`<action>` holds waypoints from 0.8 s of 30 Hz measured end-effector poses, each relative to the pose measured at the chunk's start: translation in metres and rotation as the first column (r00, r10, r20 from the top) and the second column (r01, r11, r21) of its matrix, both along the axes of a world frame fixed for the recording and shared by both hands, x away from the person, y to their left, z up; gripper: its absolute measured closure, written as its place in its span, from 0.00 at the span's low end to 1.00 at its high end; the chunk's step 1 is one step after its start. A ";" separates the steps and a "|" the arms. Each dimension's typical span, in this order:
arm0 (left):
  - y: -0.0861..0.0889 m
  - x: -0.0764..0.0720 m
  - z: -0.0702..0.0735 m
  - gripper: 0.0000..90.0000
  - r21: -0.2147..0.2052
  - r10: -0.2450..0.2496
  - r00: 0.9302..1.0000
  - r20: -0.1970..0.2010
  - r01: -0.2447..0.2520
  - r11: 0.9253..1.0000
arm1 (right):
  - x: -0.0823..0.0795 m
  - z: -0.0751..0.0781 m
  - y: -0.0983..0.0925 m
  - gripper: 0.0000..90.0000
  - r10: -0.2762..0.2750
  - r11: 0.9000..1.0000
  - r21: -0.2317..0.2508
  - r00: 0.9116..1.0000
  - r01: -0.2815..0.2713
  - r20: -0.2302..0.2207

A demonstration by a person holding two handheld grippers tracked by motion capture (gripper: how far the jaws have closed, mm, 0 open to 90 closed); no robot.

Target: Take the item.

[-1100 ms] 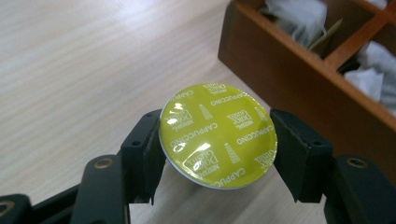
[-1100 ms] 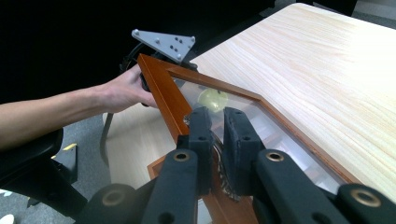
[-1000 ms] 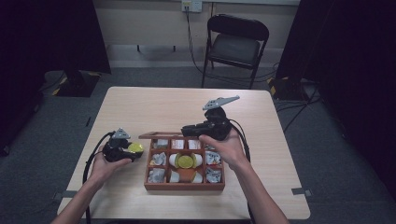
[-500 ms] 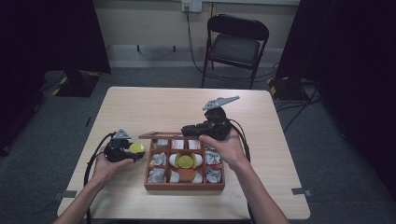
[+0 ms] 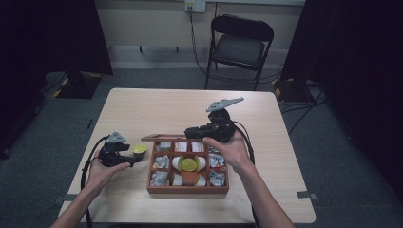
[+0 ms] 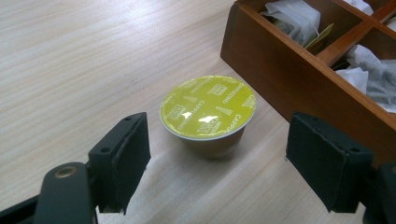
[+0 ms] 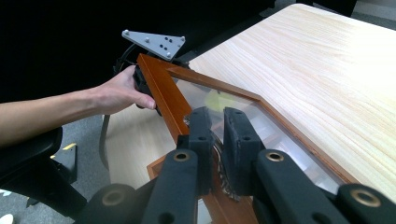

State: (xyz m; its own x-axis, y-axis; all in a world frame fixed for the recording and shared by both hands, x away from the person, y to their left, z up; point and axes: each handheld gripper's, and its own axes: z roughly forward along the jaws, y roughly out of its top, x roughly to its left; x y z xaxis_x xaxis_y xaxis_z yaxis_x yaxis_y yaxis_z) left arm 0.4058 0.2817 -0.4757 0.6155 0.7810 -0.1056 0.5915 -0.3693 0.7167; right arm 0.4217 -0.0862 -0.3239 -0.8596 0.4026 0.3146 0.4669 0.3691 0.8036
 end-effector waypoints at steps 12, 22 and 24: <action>0.012 -0.021 -0.004 0.21 0.022 -0.015 0.999 -0.043 0.015 1.000 | 0.000 0.000 0.000 0.91 0.002 1.000 -0.001 1.000 -0.002 -0.004; 0.008 -0.030 -0.023 0.18 0.127 -0.024 0.999 -0.031 0.028 0.992 | -0.002 -0.001 0.000 0.91 0.004 1.000 -0.007 1.000 -0.004 -0.002; 0.010 -0.032 -0.026 0.15 0.105 -0.015 1.000 -0.002 0.015 0.994 | -0.002 -0.001 0.000 0.91 0.007 1.000 -0.008 1.000 -0.007 0.000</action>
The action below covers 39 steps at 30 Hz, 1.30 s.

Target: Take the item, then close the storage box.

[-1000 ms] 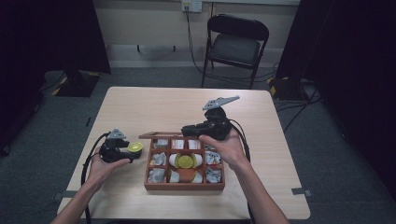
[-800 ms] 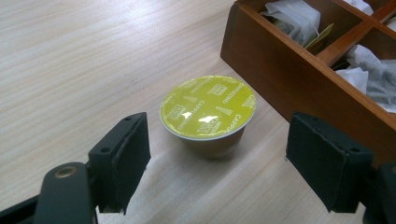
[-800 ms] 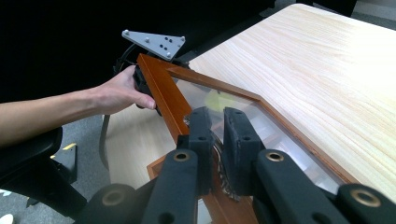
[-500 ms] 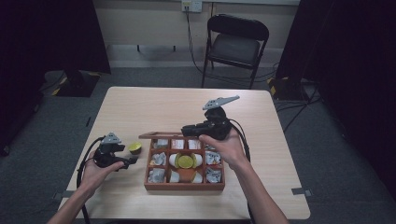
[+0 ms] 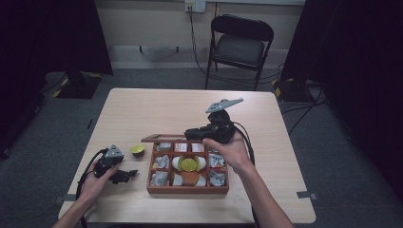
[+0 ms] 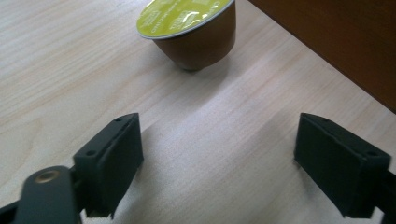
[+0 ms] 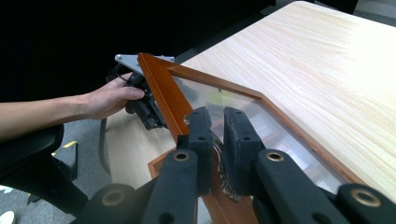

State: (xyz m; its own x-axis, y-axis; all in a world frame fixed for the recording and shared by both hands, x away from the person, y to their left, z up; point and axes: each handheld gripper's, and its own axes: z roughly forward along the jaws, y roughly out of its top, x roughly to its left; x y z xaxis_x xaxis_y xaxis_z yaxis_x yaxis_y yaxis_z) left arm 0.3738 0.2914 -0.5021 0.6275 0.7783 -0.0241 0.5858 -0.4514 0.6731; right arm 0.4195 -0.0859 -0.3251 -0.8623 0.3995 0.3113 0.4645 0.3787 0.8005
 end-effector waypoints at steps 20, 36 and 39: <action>0.005 -0.006 -0.007 0.12 -0.049 0.019 0.998 0.061 -0.016 0.999 | -0.008 -0.002 0.002 0.91 0.008 1.000 -0.030 1.000 -0.008 0.013; 0.007 -0.006 -0.007 0.12 -0.050 0.014 0.998 0.061 -0.011 0.999 | -0.023 -0.013 0.003 0.91 0.031 0.998 -0.064 0.999 -0.029 0.023; 0.008 -0.006 -0.007 0.12 -0.050 0.010 0.998 0.062 -0.007 0.999 | -0.026 -0.016 0.004 0.91 0.036 0.997 -0.076 0.999 -0.034 0.026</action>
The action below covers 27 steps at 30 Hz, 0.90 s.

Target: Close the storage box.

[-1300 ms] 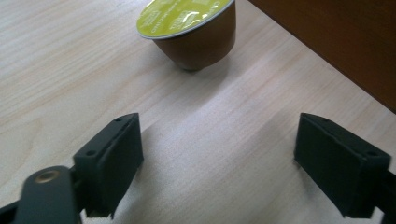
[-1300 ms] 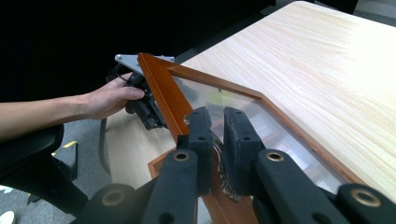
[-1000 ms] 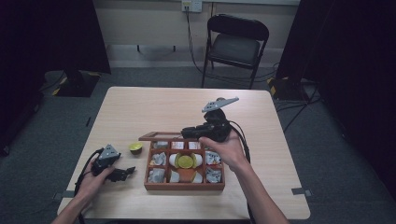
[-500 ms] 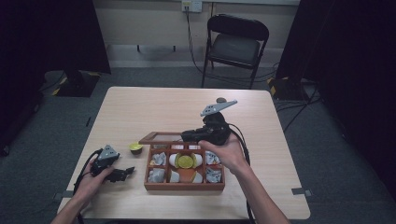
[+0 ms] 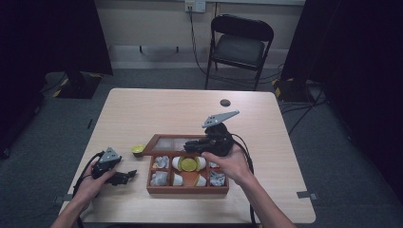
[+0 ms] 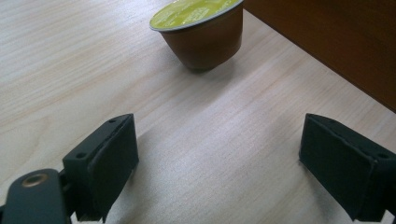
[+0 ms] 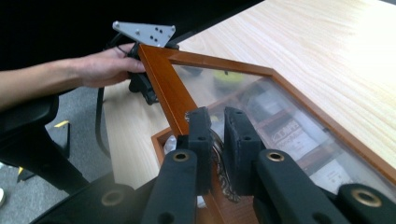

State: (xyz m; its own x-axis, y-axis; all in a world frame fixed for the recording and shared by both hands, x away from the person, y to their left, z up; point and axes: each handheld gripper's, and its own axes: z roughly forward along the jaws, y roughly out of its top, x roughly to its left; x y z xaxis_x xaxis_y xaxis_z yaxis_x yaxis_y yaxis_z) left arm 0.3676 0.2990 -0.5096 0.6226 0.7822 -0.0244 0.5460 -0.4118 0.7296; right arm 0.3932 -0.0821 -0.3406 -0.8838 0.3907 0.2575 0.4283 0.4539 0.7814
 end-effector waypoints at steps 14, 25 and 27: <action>0.002 0.004 0.000 0.10 0.001 0.015 1.000 -0.008 -0.015 1.000 | -0.011 -0.013 0.001 0.91 0.031 0.999 -0.029 1.000 -0.031 -0.001; 0.002 0.004 0.000 0.10 -0.001 0.016 1.000 -0.009 -0.016 1.000 | -0.021 -0.025 0.004 0.91 0.038 0.997 -0.066 0.999 -0.038 0.008; 0.002 0.004 0.000 0.10 -0.001 0.015 1.000 -0.009 -0.015 1.000 | -0.023 -0.026 0.004 0.91 0.037 0.997 -0.071 0.999 -0.037 0.009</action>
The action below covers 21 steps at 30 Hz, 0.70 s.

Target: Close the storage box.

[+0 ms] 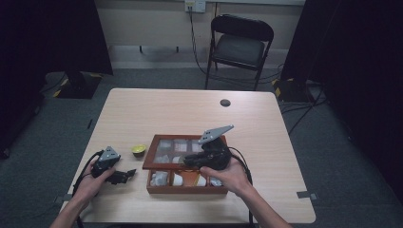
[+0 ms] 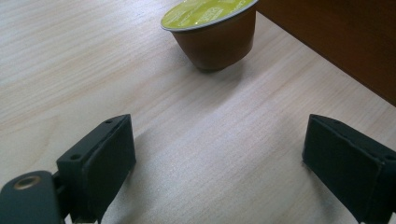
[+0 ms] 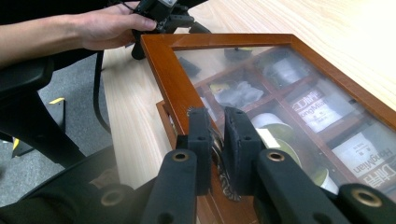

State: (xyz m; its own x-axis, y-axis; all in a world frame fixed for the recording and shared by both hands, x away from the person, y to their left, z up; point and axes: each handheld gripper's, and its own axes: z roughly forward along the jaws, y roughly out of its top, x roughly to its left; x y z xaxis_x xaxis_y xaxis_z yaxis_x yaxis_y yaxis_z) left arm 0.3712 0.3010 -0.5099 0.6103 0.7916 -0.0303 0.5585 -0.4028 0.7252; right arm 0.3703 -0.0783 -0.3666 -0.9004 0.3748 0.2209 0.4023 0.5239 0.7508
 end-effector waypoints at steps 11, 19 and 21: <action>0.000 0.000 0.000 0.10 0.000 -0.001 1.000 0.000 0.001 1.000 | -0.005 -0.007 0.001 0.91 0.001 1.000 -0.011 1.000 -0.001 0.009; 0.000 0.000 0.000 0.10 0.000 0.000 1.000 0.000 0.000 1.000 | -0.010 -0.019 0.003 0.91 0.020 0.999 -0.044 1.000 -0.019 0.008; 0.000 0.000 0.000 0.10 -0.001 0.001 1.000 0.000 -0.001 1.000 | -0.012 -0.022 0.004 0.91 0.023 0.998 -0.055 1.000 -0.023 0.004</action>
State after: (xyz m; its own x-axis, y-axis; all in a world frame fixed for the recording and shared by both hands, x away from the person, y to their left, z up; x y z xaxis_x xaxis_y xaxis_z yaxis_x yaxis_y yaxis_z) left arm 0.3711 0.3010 -0.5100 0.6099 0.7919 -0.0307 0.5586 -0.4021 0.7255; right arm 0.3585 -0.0744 -0.3882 -0.9100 0.3653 0.1961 0.3859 0.5733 0.7228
